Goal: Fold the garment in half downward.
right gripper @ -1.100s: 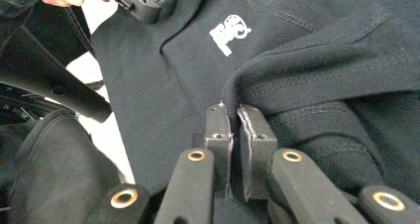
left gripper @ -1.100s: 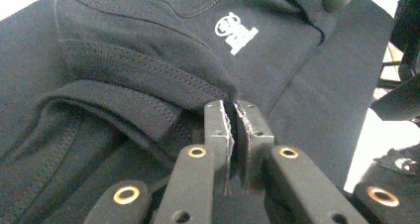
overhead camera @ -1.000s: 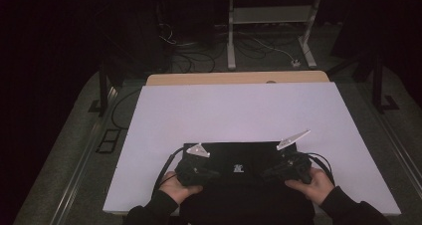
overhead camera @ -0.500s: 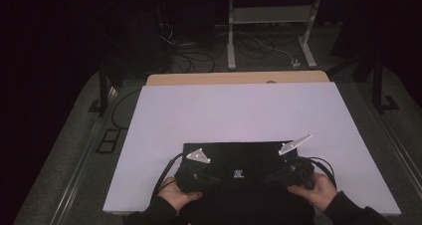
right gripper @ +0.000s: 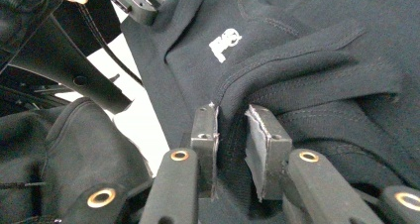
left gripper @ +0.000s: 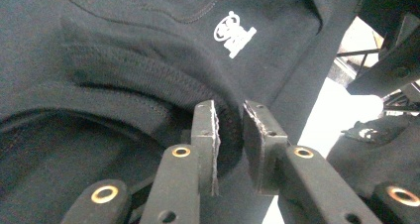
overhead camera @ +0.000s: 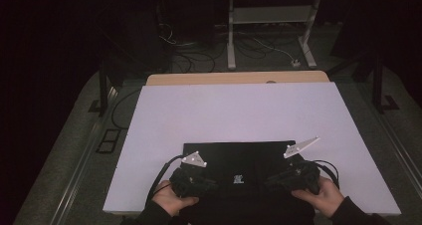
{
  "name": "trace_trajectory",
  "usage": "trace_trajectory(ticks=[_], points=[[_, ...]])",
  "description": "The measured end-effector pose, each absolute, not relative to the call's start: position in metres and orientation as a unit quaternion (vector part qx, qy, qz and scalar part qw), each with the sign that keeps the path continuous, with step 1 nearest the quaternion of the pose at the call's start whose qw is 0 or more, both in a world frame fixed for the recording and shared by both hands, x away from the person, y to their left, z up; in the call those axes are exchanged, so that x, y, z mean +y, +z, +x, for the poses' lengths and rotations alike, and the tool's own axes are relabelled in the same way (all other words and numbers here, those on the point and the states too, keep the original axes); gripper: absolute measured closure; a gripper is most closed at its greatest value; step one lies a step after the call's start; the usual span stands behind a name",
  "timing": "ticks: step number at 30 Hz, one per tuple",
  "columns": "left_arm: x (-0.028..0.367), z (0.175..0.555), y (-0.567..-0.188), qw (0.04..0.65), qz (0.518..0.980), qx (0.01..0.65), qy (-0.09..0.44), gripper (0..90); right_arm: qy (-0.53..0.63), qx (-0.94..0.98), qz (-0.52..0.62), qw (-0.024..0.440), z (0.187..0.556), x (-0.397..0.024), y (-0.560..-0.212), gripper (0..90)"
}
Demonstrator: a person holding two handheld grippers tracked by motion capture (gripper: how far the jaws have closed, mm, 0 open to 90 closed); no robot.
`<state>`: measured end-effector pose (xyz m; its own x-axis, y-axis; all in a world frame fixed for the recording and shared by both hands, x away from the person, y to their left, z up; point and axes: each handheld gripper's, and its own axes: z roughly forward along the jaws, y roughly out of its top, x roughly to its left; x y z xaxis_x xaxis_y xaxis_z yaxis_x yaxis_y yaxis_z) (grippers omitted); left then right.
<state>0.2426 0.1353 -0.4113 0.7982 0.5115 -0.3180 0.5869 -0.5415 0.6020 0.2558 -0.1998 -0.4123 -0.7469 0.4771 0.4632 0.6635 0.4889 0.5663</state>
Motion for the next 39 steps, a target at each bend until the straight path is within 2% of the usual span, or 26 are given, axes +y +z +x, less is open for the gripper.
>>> trace_trajectory(ticks=[2,4,9,11,15,20,23,25,31,35,39], points=[[0.138,0.241,-0.408,0.369,0.876,0.308,-0.048,68.4,-0.382,-0.855,-0.332,0.116,0.254,-0.201,-0.409,71.2],[0.139,0.241,-0.405,0.372,0.875,0.307,-0.041,60.8,-0.385,-0.854,-0.331,0.110,0.252,-0.203,-0.405,68.5],[0.141,0.241,-0.403,0.377,0.872,0.310,-0.022,46.5,-0.389,-0.852,-0.338,0.091,0.253,-0.205,-0.400,53.0],[0.141,0.242,-0.403,0.382,0.872,0.304,-0.025,40.3,-0.388,-0.855,-0.334,0.083,0.254,-0.205,-0.399,44.1],[0.140,0.243,-0.400,0.376,0.878,0.295,0.003,30.7,-0.384,-0.860,-0.328,0.074,0.255,-0.203,-0.398,35.1],[0.139,0.248,-0.398,0.369,0.885,0.285,0.004,14.8,-0.390,-0.857,-0.330,0.064,0.258,-0.203,-0.394,20.3],[0.143,0.252,-0.397,0.375,0.881,0.287,0.004,12.4,-0.392,-0.855,-0.335,0.058,0.261,-0.205,-0.390,13.9],[0.146,0.254,-0.396,0.386,0.876,0.289,0.002,12.2,-0.393,-0.854,-0.336,0.051,0.263,-0.206,-0.387,13.2],[0.154,0.265,-0.394,0.386,0.875,0.293,0.001,0.4,-0.398,-0.851,-0.339,0.040,0.271,-0.213,-0.378,6.3],[0.160,0.272,-0.391,0.389,0.872,0.296,0.007,0.0,-0.401,-0.849,-0.343,0.028,0.276,-0.218,-0.372,0.4],[0.163,0.277,-0.388,0.392,0.870,0.298,0.012,0.0,-0.405,-0.847,-0.345,0.020,0.281,-0.223,-0.365,0.0]])
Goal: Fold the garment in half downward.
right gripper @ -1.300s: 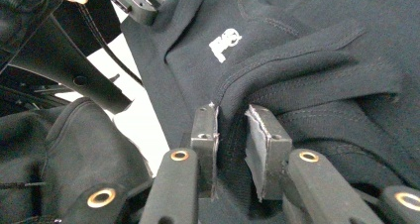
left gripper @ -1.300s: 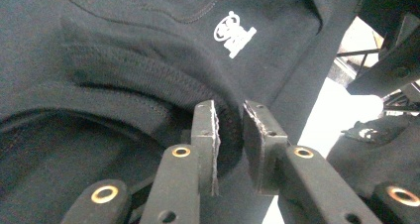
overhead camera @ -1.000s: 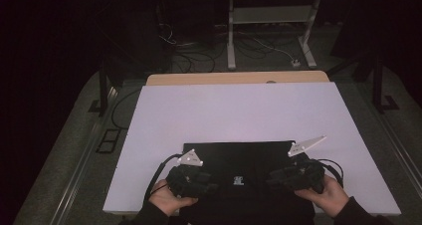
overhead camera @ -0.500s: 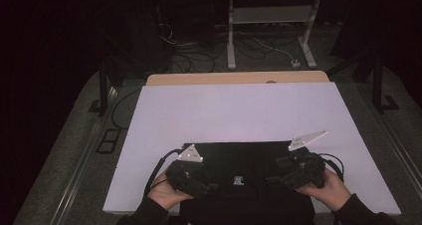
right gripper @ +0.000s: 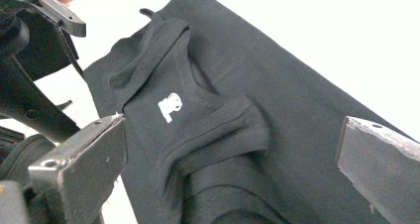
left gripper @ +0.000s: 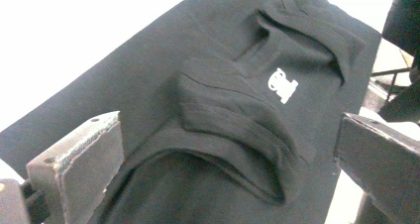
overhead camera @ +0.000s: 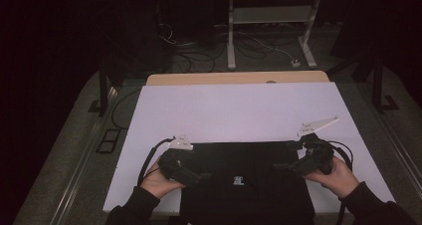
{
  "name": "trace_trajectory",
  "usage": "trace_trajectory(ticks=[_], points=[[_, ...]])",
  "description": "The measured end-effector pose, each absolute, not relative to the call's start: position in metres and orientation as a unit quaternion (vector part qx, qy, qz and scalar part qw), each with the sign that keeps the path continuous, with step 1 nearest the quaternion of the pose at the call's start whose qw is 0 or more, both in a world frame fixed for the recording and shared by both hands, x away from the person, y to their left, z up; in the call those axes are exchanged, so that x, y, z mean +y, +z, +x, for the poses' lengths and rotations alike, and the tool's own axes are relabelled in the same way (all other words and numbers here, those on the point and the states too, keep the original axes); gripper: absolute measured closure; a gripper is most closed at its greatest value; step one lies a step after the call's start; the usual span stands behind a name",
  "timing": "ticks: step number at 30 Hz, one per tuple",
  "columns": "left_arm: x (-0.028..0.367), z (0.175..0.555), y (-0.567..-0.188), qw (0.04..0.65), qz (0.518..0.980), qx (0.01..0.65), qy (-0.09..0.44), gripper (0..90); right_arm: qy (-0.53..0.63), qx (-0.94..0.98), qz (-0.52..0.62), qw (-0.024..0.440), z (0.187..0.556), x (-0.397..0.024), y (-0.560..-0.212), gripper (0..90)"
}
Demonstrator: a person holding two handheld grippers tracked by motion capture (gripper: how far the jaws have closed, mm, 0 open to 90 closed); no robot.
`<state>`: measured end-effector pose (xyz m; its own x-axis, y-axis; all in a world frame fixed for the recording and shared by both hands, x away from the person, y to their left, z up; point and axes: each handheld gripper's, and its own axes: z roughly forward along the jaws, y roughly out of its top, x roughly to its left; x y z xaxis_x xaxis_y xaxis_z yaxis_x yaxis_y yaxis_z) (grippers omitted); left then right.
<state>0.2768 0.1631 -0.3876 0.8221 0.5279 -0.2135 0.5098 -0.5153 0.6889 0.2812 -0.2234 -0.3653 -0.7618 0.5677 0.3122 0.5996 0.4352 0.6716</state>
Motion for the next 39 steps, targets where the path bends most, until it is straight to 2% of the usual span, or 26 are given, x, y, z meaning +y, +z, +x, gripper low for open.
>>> trace_trajectory(ticks=[9,39], points=[[0.167,0.284,-0.379,0.381,0.882,0.275,0.034,0.0,-0.414,-0.845,-0.340,0.011,0.293,-0.235,-0.356,0.0],[0.184,0.316,-0.376,0.389,0.873,0.292,0.037,0.0,-0.415,-0.837,-0.357,0.004,0.329,-0.261,-0.357,0.0]])
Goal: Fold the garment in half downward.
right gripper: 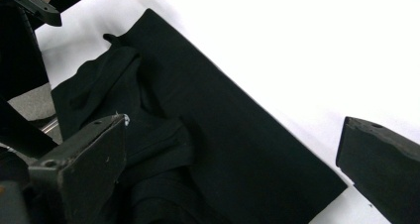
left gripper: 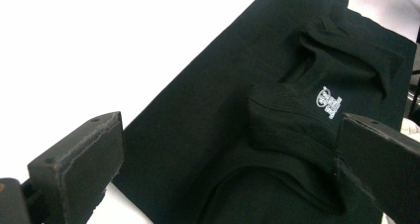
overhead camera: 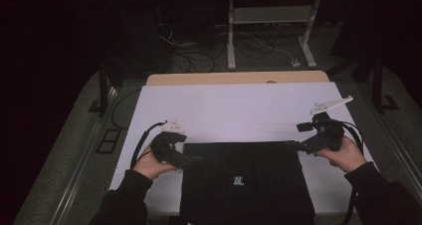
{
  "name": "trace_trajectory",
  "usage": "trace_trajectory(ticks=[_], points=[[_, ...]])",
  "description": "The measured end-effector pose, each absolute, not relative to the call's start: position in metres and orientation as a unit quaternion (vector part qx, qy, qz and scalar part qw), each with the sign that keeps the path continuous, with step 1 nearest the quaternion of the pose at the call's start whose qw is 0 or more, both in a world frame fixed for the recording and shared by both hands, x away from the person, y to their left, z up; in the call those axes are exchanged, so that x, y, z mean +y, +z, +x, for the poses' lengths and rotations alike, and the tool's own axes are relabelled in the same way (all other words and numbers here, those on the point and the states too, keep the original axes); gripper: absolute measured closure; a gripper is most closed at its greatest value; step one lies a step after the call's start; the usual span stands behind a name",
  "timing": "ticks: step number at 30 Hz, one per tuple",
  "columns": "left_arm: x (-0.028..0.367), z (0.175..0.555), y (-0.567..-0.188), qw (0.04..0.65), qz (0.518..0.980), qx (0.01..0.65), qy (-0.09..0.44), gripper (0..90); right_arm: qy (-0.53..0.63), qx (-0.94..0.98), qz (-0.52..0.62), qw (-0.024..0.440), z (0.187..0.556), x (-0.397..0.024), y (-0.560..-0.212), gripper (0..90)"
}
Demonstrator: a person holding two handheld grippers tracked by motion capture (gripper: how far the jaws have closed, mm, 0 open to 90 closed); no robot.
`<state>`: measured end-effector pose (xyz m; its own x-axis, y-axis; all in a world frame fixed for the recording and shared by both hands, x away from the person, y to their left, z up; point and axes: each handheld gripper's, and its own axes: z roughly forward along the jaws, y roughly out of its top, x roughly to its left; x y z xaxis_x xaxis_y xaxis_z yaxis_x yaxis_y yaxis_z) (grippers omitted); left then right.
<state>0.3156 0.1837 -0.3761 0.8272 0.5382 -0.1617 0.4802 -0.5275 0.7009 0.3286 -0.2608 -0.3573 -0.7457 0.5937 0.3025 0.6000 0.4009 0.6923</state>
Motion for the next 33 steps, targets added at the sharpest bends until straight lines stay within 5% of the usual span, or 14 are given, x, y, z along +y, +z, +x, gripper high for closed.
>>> trace_trajectory(ticks=[33], points=[[0.206,0.353,-0.410,0.386,0.857,0.340,0.023,0.0,-0.409,-0.824,-0.393,0.009,0.363,-0.284,-0.395,0.0]])
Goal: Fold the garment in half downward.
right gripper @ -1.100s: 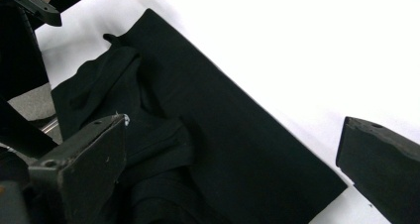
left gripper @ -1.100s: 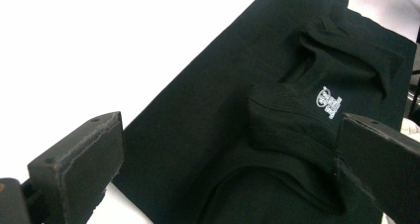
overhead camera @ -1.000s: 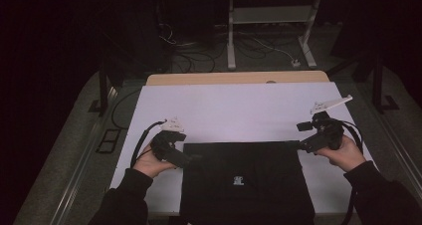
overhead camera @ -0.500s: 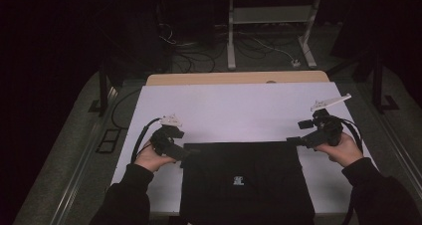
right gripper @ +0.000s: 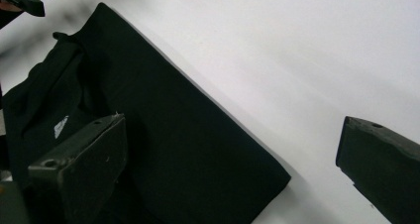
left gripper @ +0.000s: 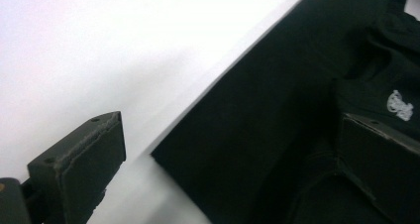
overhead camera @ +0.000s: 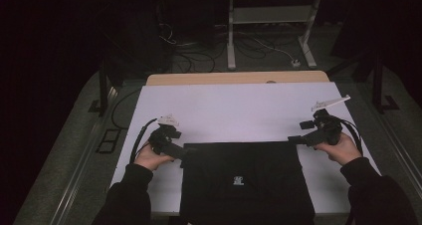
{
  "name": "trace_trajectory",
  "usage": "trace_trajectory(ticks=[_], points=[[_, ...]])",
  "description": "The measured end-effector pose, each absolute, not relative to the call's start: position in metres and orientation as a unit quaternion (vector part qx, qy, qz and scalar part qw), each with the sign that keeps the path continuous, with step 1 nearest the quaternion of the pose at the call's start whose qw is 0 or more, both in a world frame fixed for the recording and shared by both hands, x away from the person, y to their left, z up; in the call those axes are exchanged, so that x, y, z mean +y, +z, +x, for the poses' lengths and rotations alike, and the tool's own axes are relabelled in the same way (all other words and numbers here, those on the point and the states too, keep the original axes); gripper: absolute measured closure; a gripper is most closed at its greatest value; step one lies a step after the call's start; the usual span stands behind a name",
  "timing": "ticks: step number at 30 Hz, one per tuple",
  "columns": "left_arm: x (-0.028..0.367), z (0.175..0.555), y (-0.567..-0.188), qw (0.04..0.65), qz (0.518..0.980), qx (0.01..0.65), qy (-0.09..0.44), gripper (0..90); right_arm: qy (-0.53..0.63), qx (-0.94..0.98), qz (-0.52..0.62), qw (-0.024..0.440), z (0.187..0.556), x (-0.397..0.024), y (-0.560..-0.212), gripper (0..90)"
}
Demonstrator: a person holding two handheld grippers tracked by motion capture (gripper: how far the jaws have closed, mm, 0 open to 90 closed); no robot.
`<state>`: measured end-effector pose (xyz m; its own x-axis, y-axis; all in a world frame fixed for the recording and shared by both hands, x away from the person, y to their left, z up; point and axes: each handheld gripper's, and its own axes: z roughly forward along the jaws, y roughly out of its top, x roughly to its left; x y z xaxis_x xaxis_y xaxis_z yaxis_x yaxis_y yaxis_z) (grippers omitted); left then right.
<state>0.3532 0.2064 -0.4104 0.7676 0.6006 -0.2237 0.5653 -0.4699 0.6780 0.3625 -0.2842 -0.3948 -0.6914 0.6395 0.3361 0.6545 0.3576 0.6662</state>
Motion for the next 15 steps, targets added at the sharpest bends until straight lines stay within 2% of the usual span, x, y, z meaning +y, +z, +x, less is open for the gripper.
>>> trace_trajectory(ticks=[15], points=[[0.216,0.362,-0.428,0.386,0.849,0.362,0.017,0.0,-0.389,-0.819,-0.421,0.013,0.369,-0.296,-0.419,0.0]])
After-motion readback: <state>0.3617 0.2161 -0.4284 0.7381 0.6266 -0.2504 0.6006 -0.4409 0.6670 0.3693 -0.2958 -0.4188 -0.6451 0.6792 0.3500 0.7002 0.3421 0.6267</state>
